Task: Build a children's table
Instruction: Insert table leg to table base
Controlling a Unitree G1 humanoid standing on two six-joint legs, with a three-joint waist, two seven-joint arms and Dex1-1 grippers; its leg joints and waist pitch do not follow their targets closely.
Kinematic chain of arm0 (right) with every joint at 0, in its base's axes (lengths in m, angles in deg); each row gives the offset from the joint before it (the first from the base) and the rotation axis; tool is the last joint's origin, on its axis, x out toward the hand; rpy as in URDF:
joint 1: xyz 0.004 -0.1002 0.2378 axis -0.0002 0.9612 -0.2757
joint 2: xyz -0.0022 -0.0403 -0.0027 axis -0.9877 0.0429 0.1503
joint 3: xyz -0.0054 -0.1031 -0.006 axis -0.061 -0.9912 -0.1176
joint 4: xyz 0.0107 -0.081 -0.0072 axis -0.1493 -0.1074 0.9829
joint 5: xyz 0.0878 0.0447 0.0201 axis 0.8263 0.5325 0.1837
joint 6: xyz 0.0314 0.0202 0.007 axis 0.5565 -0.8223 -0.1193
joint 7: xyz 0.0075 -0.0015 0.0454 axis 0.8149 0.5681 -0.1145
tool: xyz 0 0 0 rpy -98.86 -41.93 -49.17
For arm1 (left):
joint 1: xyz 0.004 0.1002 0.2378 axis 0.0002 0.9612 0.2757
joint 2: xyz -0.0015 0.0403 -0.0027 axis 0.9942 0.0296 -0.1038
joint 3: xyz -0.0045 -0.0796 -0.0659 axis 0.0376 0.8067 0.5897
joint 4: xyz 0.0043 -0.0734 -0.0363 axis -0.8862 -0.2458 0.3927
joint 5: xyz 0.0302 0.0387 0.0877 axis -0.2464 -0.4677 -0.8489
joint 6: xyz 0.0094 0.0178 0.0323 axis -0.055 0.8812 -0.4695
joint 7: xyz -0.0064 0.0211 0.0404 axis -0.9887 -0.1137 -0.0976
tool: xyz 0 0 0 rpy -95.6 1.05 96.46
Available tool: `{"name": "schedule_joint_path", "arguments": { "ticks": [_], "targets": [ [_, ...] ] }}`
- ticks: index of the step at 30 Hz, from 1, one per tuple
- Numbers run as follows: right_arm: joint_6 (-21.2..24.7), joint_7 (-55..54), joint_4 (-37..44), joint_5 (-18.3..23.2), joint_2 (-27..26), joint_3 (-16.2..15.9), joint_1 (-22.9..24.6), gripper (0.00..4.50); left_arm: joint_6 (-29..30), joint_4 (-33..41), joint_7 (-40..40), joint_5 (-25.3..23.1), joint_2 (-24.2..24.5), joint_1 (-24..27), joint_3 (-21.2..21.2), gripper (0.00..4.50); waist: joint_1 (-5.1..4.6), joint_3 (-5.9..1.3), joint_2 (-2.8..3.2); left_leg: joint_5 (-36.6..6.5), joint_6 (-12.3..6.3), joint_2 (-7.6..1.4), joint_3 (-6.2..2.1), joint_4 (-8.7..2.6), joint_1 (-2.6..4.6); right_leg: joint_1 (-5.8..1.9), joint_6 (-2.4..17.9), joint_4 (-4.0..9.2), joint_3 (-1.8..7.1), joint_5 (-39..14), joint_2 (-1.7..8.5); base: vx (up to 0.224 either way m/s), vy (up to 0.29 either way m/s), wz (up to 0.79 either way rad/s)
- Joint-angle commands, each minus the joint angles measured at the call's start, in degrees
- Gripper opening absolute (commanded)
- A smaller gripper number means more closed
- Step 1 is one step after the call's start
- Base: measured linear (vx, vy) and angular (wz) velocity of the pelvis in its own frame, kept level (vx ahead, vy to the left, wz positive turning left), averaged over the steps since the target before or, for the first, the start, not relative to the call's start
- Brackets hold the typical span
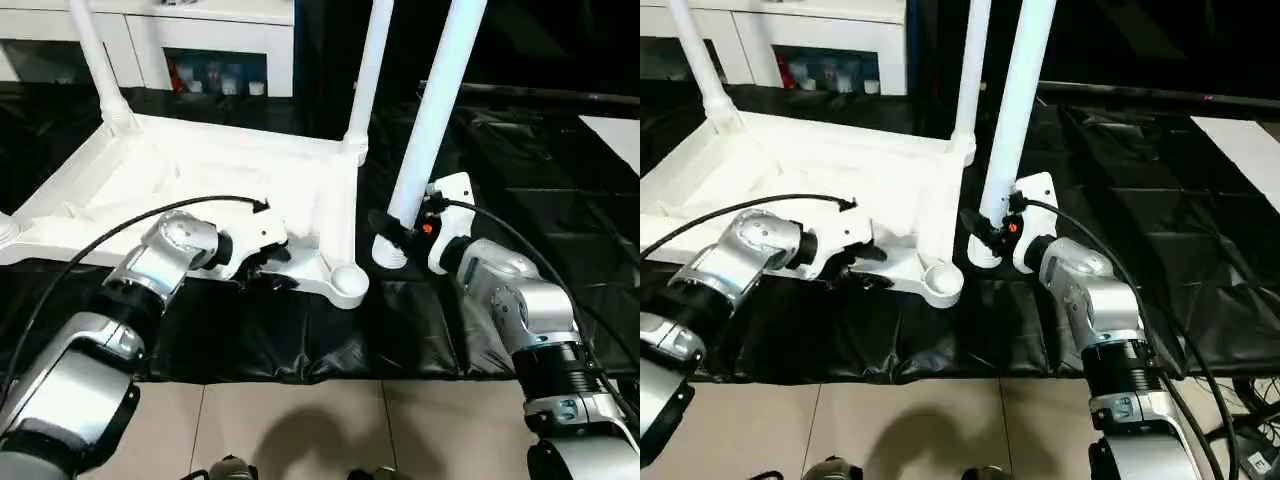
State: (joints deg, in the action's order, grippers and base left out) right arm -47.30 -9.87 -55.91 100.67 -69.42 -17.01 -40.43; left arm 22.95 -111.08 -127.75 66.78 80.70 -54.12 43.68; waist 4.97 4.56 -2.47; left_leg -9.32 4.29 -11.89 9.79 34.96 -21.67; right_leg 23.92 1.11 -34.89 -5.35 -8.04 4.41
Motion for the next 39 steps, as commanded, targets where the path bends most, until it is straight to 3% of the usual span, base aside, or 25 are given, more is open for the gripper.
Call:
{"name": "schedule_joint_path", "arguments": {
  "ticks": [1,6,18,25,27,30,32,33,34,39],
  "targets": [
    [-0.9,-0.3,1.2,-0.5,0.1,0.6,-0.1,1.9,-0.8,-0.3,-0.6,-0.6,0.3,-1.3,-0.4,1.94,-0.16,-5.34,1.15,-15.0,2.71,-1.23,-0.25,-4.31,1.35,-3.44,10.8,3.87,3.03,-15.8,3.94,0.0,0.0,0.0],
    [-0.7,0.3,1.9,-0.5,0.0,0.0,0.3,1.9,-4.0,-7.0,-2.2,-2.3,-0.9,-3.6,0.3,1.57,-0.06,-5.29,1.11,-16.0,2.64,-1.11,-0.28,-4.31,1.47,-3.45,10.0,4.27,2.99,-17.9,4.0,0.0,0.0,0.0],
    [-0.7,0.6,2.0,-0.6,0.1,-0.3,0.5,1.9,-3.3,-8.5,-5.1,-3.2,-0.8,-4.6,-0.5,0.7,-0.08,-5.35,1.11,-15.4,2.6,-1.25,-0.31,-4.37,1.42,-3.54,11.3,3.85,3.08,-15.6,4.05,0.0,0.0,0.0],
    [-1.0,0.6,1.8,-0.6,-0.1,-0.5,0.4,1.9,3.1,-8.1,-10.8,-1.5,-1.8,-4.6,0.8,0.23,-0.04,-5.39,1.15,-13.7,1.88,-1.13,-0.12,-4.24,1.32,-3.75,12.2,3.8,3.12,-14.0,4.09,0.0,0.0,0.0],
    [-1.0,0.5,1.9,-0.6,-0.2,-0.5,0.5,1.9,6.0,-8.0,-9.0,-1.2,-2.6,-4.3,1.6,0.16,-0.05,-5.38,1.23,-14.1,1.93,-1.15,-0.16,-4.26,1.34,-3.78,12.4,3.76,3.08,-14.1,4.08,0.0,0.0,0.0],
    [-0.7,0.3,2.6,-0.3,-0.7,-0.5,1.0,1.9,12.9,-7.6,1.3,-0.4,-5.4,-3.2,4.4,0.08,-0.16,-5.2,1.1,-15.7,1.91,-1.2,-0.18,-4.2,1.43,-3.77,12.2,3.95,2.95,-16.7,4.05,0.0,0.0,0.0],
    [-0.5,0.2,2.9,-0.3,-1.0,-0.7,1.1,1.9,15.3,-7.0,5.3,-0.5,-6.4,-2.4,5.2,0.02,-0.31,-5.16,0.73,-15.9,1.6,-1.07,-0.26,-4.19,1.24,-3.99,11.3,4.22,2.77,-19.0,4.07,0.0,0.0,0.0],
    [-0.5,0.2,2.9,-0.3,-1.0,-0.7,1.2,1.9,15.4,-6.7,5.6,-0.6,-6.5,-2.3,5.2,0.01,-0.35,-5.15,0.73,-15.7,1.48,-1.0,-0.3,-4.17,1.17,-4.04,10.8,4.36,2.71,-19.7,4.05,0.0,0.0,0.0],
    [-0.3,0.2,3.1,-0.2,-1.3,-0.9,1.3,1.9,15.4,-5.3,7.0,-1.0,-6.9,-1.0,5.2,0.01,-0.79,-5.19,0.23,-15.0,1.29,-0.95,-0.39,-4.28,0.87,-4.21,9.9,4.51,2.65,-20.2,3.94,0.0,0.0,0.0],
    [-0.4,0.1,2.9,-0.5,-1.8,-1.5,1.4,1.9,14.0,0.5,9.0,-1.0,-8.2,2.8,6.4,0.0,-1.35,-5.14,0.47,-14.7,0.41,-0.81,-0.19,-4.08,1.17,-3.8,9.5,4.97,2.66,-21.5,3.79,0.0,0.0,0.0]
  ]
}}
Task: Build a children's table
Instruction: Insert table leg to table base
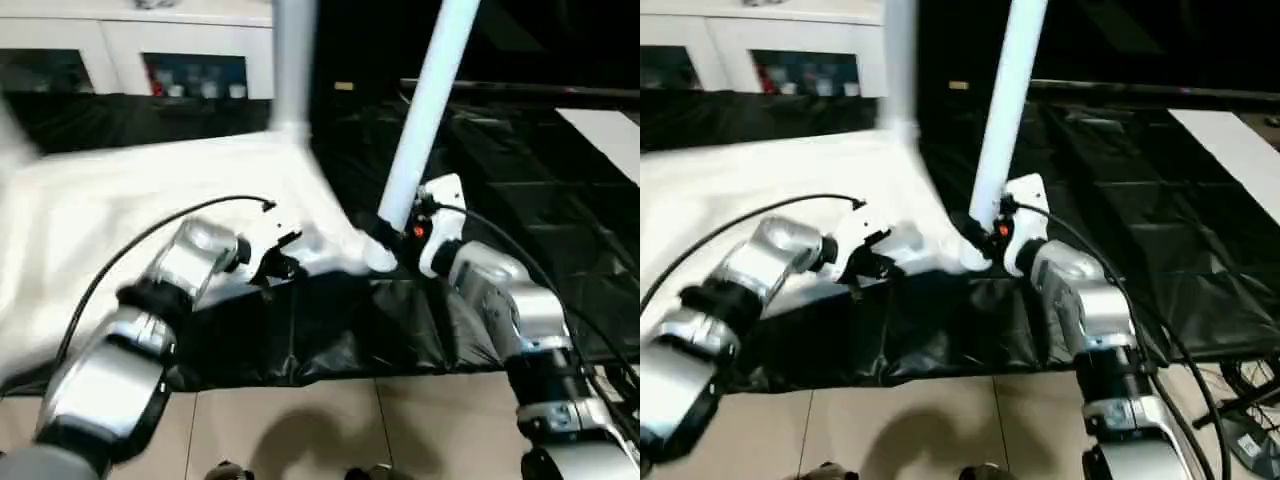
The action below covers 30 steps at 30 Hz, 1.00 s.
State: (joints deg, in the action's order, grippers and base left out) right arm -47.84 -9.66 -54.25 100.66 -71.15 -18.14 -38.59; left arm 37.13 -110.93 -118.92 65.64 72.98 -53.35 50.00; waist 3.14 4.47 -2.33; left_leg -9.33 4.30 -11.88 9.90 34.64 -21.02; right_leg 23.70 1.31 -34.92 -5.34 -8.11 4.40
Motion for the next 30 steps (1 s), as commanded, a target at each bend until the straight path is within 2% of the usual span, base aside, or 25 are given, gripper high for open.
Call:
{"name": "schedule_joint_path", "arguments": {
  "ticks": [1,2,3,4,5,6,8,11,13,16,23,26,27,28,30],
  "targets": [
    [0.2,-0.2,1.2,-0.5,-0.1,-0.4,-0.5,1.9,-3.8,1.6,-1.1,0.6,-0.5,3.1,-0.1,0.0,0.55,-4.97,0.16,-15.1,-0.01,-0.78,-0.35,-3.77,0.67,-3.42,8.5,5.29,2.55,-23.6,3.86,0.0,0.0,0.0],
    [0.2,-0.2,1.2,-0.5,-0.1,-0.4,-0.5,1.9,-3.8,1.6,-1.1,0.6,-0.5,3.1,-0.1,0.0,0.55,-4.97,0.16,-15.1,-0.01,-0.78,-0.35,-3.77,0.67,-3.42,8.5,5.29,2.55,-23.6,3.86,0.0,0.0,0.0],
    [-0.1,-0.4,1.0,-0.7,-0.3,-0.5,-0.6,1.9,-8.0,3.0,-2.7,1.2,-0.6,4.5,0.0,0.0,0.66,-4.99,0.35,-15.1,-0.17,-0.84,-0.35,-3.79,0.73,-3.25,7.7,5.5,2.6,-24.9,3.94,0.0,0.0,0.0],
    [-0.2,-0.4,1.1,-0.9,-0.4,-0.4,-0.6,1.9,-9.5,3.5,-2.3,1.2,-0.6,5.2,0.2,0.0,0.58,-4.92,0.34,-15.3,-0.21,-0.84,-0.27,-3.87,0.75,-3.16,7.6,5.58,2.6,-25.2,3.84,0.0,0.0,0.0],
    [-0.3,-0.4,1.1,-1.0,-0.4,-0.4,-0.5,1.9,-10.1,3.5,-1.9,1.3,-0.7,5.6,0.4,0.0,0.61,-4.93,0.4,-15.6,-0.1,-0.84,-0.32,-3.91,0.7,-3.14,7.1,5.55,2.54,-25.9,3.79,0.0,0.0,0.0],
    [-0.7,-0.3,1.1,-1.2,-0.4,-0.5,-0.5,1.9,-10.9,3.3,-1.4,1.2,-0.6,5.8,0.5,0.0,0.74,-4.99,0.63,-16.2,-0.05,-0.82,-0.23,-3.82,1.05,-2.79,6.7,5.68,2.59,-26.7,3.77,0.0,0.0,0.0],
    [-1.4,0.0,1.5,-1.9,-0.1,-1.3,-0.3,1.9,-12.2,3.4,-1.1,1.7,-0.5,6.3,1.0,0.0,0.83,-4.97,0.76,-16.5,0.05,-0.82,-0.28,-3.86,1.09,-2.78,6.4,5.72,2.56,-27.3,3.8,0.0,0.0,0.0],
    [-6.8,1.2,1.6,-3.0,-0.1,-2.2,0.4,1.9,-12.2,4.7,-1.7,2.2,-0.2,7.2,1.9,0.0,0.83,-5.09,0.7,-16.5,0.37,-0.88,-0.39,-3.97,0.8,-2.9,5.3,5.72,2.5,-27.7,3.98,0.0,0.0,0.0],
    [-4.8,1.4,1.3,-1.6,-0.6,-1.6,0.4,1.9,-11.8,4.9,-2.7,1.5,0.5,7.6,1.2,0.0,0.63,-5.07,0.66,-15.8,-0.02,-0.79,-0.37,-3.99,0.7,-2.92,5.5,5.54,2.53,-27.1,3.79,0.0,0.0,0.0],
    [-4.8,1.6,0.8,-1.6,-0.7,-1.7,0.2,1.9,-12.6,4.6,-3.2,1.0,0.8,7.7,0.9,0.0,0.53,-5.12,0.74,-15.5,-0.23,-0.77,-0.32,-3.96,0.61,-2.94,5.8,5.52,2.57,-26.5,3.76,0.0,0.0,0.0],
    [-8.8,3.4,-9.3,-1.9,-2.0,-0.5,-4.1,1.9,-13.3,5.0,-9.5,1.1,2.2,8.2,-0.6,0.0,0.34,-5.13,1.19,-17.1,0.33,-0.93,-0.38,-4.02,0.92,-2.76,7.6,5.44,2.62,-25.6,3.91,0.0,0.0,0.0],
    [-10.1,5.7,-13.2,-2.4,-1.8,-1.6,-5.8,1.9,-14.7,6.0,-10.5,1.0,2.5,8.5,-0.6,0.0,0.41,-5.16,1.16,-17.3,0.37,-1.04,-0.36,-4.03,0.96,-2.82,8.2,5.32,2.69,-24.9,4.0,0.0,0.0,0.0],
    [-9.7,6.4,-14.1,-2.5,-1.6,-1.9,-6.2,1.9,-15.2,6.2,-10.5,0.9,2.6,8.6,-0.6,0.0,0.41,-5.12,0.93,-16.8,0.26,-1.03,-0.36,-4.05,0.82,-2.96,8.3,5.13,2.72,-24.5,3.95,0.0,0.0,0.0],
    [-9.3,6.8,-14.4,-2.5,-1.5,-2.1,-6.3,1.9,-15.2,6.2,-10.4,0.8,2.7,8.5,-0.6,0.0,0.46,-5.15,1.0,-16.6,0.23,-1.09,-0.35,-4.09,0.84,-2.98,8.4,5.07,2.75,-24.2,3.95,0.0,0.0,0.0],
    [-8.4,8.3,-14.6,-2.9,-1.0,-3.0,-6.2,1.9,-15.3,6.2,-10.4,0.8,2.8,8.5,-0.5,0.0,0.45,-5.11,0.62,-16.3,0.03,-1.09,-0.29,-4.07,0.79,-2.99,8.4,5.04,2.71,-24.1,3.9,0.0,0.0,0.0]
  ]
}}
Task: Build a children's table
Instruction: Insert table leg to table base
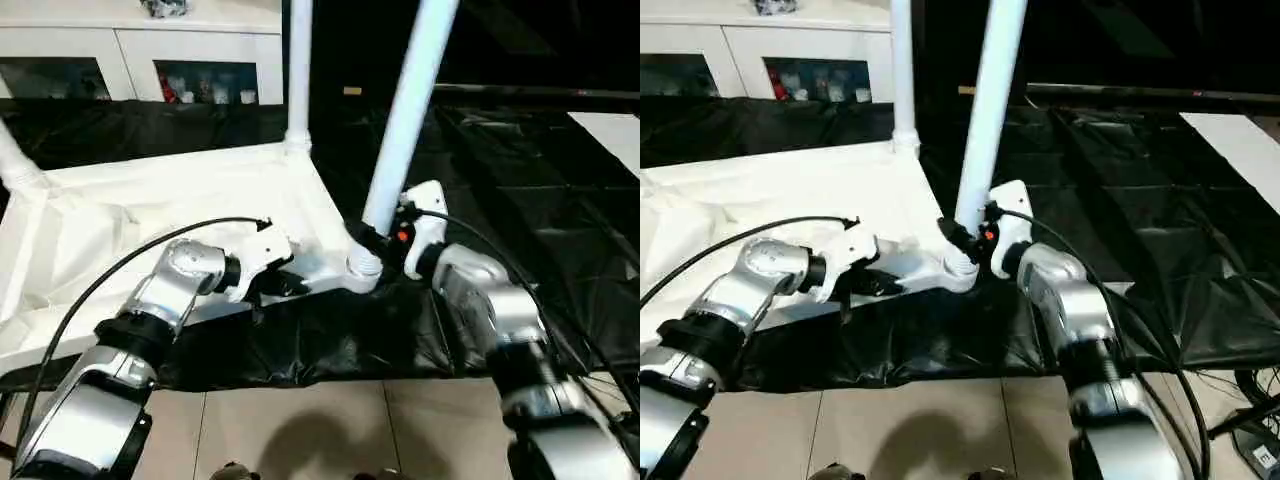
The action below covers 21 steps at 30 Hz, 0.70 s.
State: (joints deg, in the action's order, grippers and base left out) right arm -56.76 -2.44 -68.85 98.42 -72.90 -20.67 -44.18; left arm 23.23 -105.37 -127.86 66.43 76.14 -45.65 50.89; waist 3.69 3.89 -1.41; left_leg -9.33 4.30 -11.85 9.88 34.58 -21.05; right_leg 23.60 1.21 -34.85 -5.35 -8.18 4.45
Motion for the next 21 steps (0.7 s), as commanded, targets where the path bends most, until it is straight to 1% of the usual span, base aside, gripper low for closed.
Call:
{"name": "schedule_joint_path", "arguments": {
  "ticks": [1,2,3,4,5,8,9,11,12,13,14,15,17,19,20,21],
  "targets": [
    [1.4,3.1,0.3,-0.9,1.1,-1.5,-0.1,1.9,-1.3,0.6,-1.7,0.0,-0.2,0.7,-1.1,0.0,-0.05,-4.54,-0.46,-15.7,-0.18,-1.09,-0.24,-4.0,0.66,-3.03,8.1,4.96,2.77,-24.3,3.92,0.0,0.0,0.0],
    [1.6,3.5,0.6,-1.1,1.3,-1.9,0.2,1.9,-1.4,0.6,-1.8,0.0,-0.1,0.8,-1.0,0.0,-0.01,-4.51,-0.41,-15.8,-0.2,-1.11,-0.24,-3.98,0.77,-2.94,8.0,4.99,2.76,-24.7,3.94,0.0,0.0,0.0],
    [1.5,3.8,0.6,-1.2,1.3,-2.2,0.3,1.9,-1.4,0.6,-2.0,0.0,0.0,0.8,-0.9,0.0,-0.07,-4.45,-0.37,-15.8,-0.18,-1.1,-0.26,-4.03,0.68,-2.95,7.6,5.07,2.74,-25.3,3.92,0.0,0.0,0.0],
    [1.3,4.0,0.5,-1.4,1.4,-2.5,0.6,1.9,-1.5,0.6,-2.2,0.1,0.2,0.8,-0.8,0.0,-0.12,-4.46,-0.54,-16.0,-0.2,-1.07,-0.22,-3.97,0.75,-2.85,7.3,5.22,2.74,-26.2,3.97,0.0,0.0,0.0],
    [1.0,3.9,0.2,-1.6,1.3,-2.4,0.6,1.9,-1.8,0.6,-2.4,0.2,0.3,0.8,-0.7,0.0,-0.12,-4.44,-0.55,-16.1,-0.19,-1.05,-0.26,-3.96,0.79,-2.82,7.1,5.25,2.71,-26.8,3.99,0.0,0.0,0.0],
    [-0.9,3.8,-2.3,-2.2,1.1,-2.2,0.1,1.9,-2.2,1.3,-3.6,0.8,0.7,1.1,-0.4,0.0,-0.12,-4.46,-0.33,-16.2,0.02,-1.08,-0.33,-3.96,0.87,-2.66,6.7,5.41,2.67,-28.1,4.12,0.0,0.0,0.0],
    [-1.7,3.9,-3.4,-2.5,1.1,-2.1,-0.2,1.9,-2.5,1.7,-4.2,1.0,0.9,1.3,-0.3,0.0,-0.19,-4.42,-0.36,-16.5,0.02,-1.1,-0.32,-4.0,0.85,-2.64,6.7,5.47,2.66,-28.3,4.08,0.0,0.0,0.0],
    [-2.1,4.0,-4.1,-2.6,1.0,-1.9,-0.4,1.9,-2.6,2.2,-4.8,1.3,1.0,1.5,-0.2,0.0,-0.23,-4.4,-0.3,-17.1,0.1,-1.11,-0.35,-3.99,0.91,-2.56,7.0,5.46,2.64,-28.3,4.03,0.0,0.0,0.0],
    [-2.7,3.9,-5.1,-2.6,0.9,-1.7,-0.7,1.9,-2.3,2.8,-5.5,1.7,1.2,1.7,-0.1,0.0,-0.2,-4.39,-0.18,-17.2,0.13,-1.14,-0.37,-4.03,0.91,-2.6,7.0,5.44,2.64,-28.3,4.04,0.0,0.0,0.0],
    [-2.9,4.0,-6.6,-2.2,0.9,-1.1,-1.0,1.9,-1.9,3.8,-7.2,2.2,1.7,2.1,-0.2,0.0,-0.35,-4.44,-0.24,-17.4,0.2,-1.15,-0.43,-4.08,0.82,-2.65,7.2,5.32,2.62,-28.0,4.0,0.0,0.0,0.0],
    [-2.8,4.2,-6.9,-2.1,0.9,-1.0,-1.0,1.9,-1.9,4.0,-7.3,2.2,1.8,2.1,-0.3,0.0,-0.4,-4.44,-0.32,-17.4,0.19,-1.15,-0.42,-4.07,0.83,-2.65,7.3,5.33,2.62,-28.0,4.03,0.0,0.0,0.0],
    [-2.8,4.3,-7.0,-2.0,0.9,-0.9,-0.9,1.9,-1.8,4.1,-7.2,2.0,1.9,2.2,-0.3,0.0,-0.38,-4.4,-0.28,-17.4,0.19,-1.16,-0.43,-4.09,0.88,-2.6,7.3,5.33,2.63,-28.0,3.97,0.0,0.0,0.0],
    [-2.1,5.5,-6.2,-1.3,1.0,-0.6,-0.2,1.9,-1.7,4.0,-6.8,1.8,1.9,2.1,-0.3,0.0,-0.36,-4.51,-0.42,-17.0,0.05,-1.18,-0.37,-4.07,0.83,-2.7,7.5,5.19,2.72,-26.8,3.94,0.0,0.0,0.0],
    [-1.5,6.4,-5.4,-0.4,0.8,-0.1,0.6,1.89,-1.6,3.6,-6.5,1.7,1.8,1.8,-0.2,0.0,-0.31,-4.55,-0.4,-16.4,-0.06,-1.26,-0.35,-4.13,0.78,-2.75,8.0,4.98,2.79,-25.3,3.93,0.0,0.0,0.0],
    [-1.2,6.9,-4.9,0.7,0.7,0.8,1.4,1.89,-1.5,3.2,-6.1,1.6,1.7,1.6,0.1,0.0,-0.3,-4.57,-0.4,-16.4,-0.11,-1.24,-0.32,-4.11,0.81,-2.74,8.1,4.97,2.78,-25.1,3.92,0.0,0.0,0.0],
    [-1.2,6.9,-4.9,0.7,0.7,0.8,1.4,1.89,-1.5,3.2,-6.1,1.6,1.7,1.6,0.1,0.0,-0.25,-4.54,-0.37,-16.5,-0.24,-1.25,-0.29,-4.11,0.87,-2.75,8.1,5.05,2.83,-25.0,3.96,0.0,0.0,0.0]
  ]
}}
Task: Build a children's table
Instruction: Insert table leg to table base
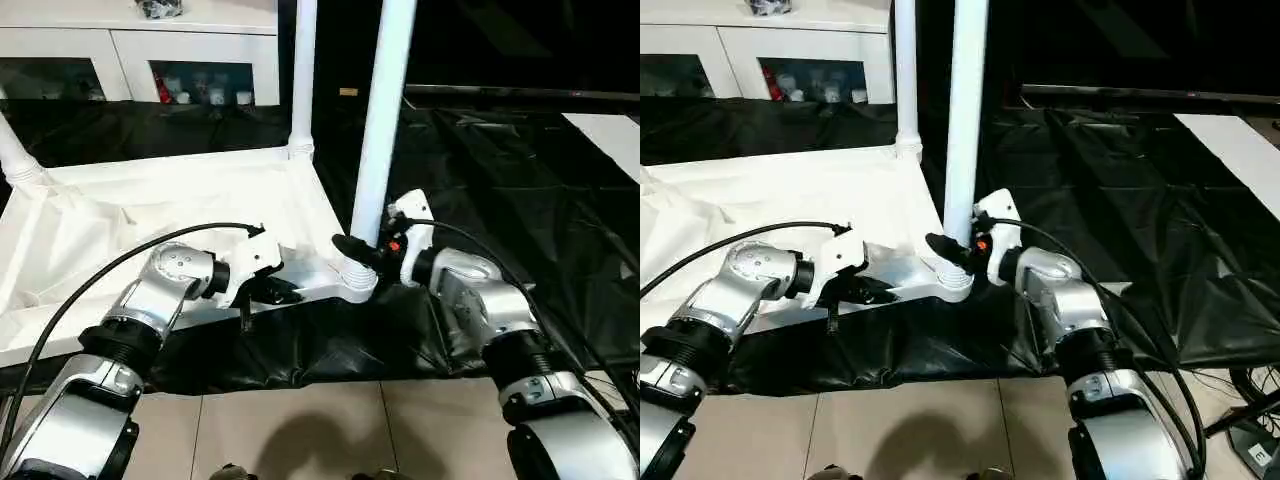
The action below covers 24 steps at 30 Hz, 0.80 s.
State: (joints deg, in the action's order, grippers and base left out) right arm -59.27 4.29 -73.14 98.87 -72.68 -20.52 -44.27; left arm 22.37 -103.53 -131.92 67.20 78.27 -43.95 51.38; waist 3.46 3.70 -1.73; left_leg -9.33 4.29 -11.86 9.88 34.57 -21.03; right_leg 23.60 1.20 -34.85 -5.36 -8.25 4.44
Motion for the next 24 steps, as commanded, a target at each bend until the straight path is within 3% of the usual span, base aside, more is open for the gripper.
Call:
{"name": "schedule_joint_path", "arguments": {
  "ticks": [1,5,9,10,16,19,24],
  "targets": [
    [1.4,0.1,-0.4,1.1,0.3,1.5,2.2,1.89,-0.6,1.0,-1.6,0.8,-0.5,-0.2,-0.2,0.0,0.1,-4.34,-0.12,-16.7,-0.28,-1.24,-0.25,-4.08,0.93,-2.67,8.3,5.07,2.83,-25.1,3.97,0.0,0.0,0.0],
    [-2.2,-1.6,-1.9,3.9,-1.1,5.5,5.9,1.89,0.0,1.1,-0.9,1.0,-0.6,-0.3,0.3,0.0,0.24,-4.38,-0.05,-17.4,-0.09,-1.24,-0.28,-4.07,0.97,-2.63,7.9,5.31,2.76,-26.5,4.14,0.0,0.0,0.0],
    [-5.2,-2.3,-2.4,4.0,-2.0,6.5,8.0,1.89,0.3,1.1,-0.5,1.0,-0.7,-0.3,0.6,0.0,0.14,-4.25,0.4,-18.4,0.14,-1.24,-0.4,-4.21,1.06,-2.49,8.1,5.39,2.67,-26.9,4.04,0.0,0.0,0.0],
    [-6.8,-2.4,-2.6,3.5,-2.2,6.5,9.0,1.89,0.4,1.0,-0.4,1.0,-0.7,-0.4,0.6,0.0,0.09,-4.26,0.26,-18.8,0.2,-1.22,-0.4,-4.2,1.06,-2.53,8.0,5.47,2.65,-27.4,4.09,0.0,0.0,0.0],
    [-9.9,-3.4,-0.9,1.5,-2.6,5.2,11.4,1.89,0.5,0.5,0.2,0.7,-0.9,-0.9,0.9,0.0,0.05,-4.17,0.4,-20.1,0.2,-1.23,-0.54,-4.35,1.23,-2.48,7.7,5.73,2.57,-28.6,4.01,0.0,0.0,0.0],
    [-11.5,-4.9,1.5,-2.7,-2.0,1.4,11.9,1.89,0.3,0.3,0.3,0.5,-0.9,-1.1,0.8,0.0,0.02,-4.15,0.47,-20.0,0.43,-1.15,-0.58,-4.42,1.15,-2.49,7.2,5.77,2.55,-29.2,3.98,0.0,0.0,0.0],
    [-12.1,-5.0,1.8,-3.1,-2.4,0.8,11.2,1.89,0.2,0.2,0.4,0.4,-1.1,-1.3,0.7,0.0,-0.06,-4.16,0.43,-20.5,0.22,-1.12,-0.62,-4.37,1.14,-2.47,6.9,5.89,2.53,-30.0,4.03,0.0,0.0,0.0]
  ]
}}
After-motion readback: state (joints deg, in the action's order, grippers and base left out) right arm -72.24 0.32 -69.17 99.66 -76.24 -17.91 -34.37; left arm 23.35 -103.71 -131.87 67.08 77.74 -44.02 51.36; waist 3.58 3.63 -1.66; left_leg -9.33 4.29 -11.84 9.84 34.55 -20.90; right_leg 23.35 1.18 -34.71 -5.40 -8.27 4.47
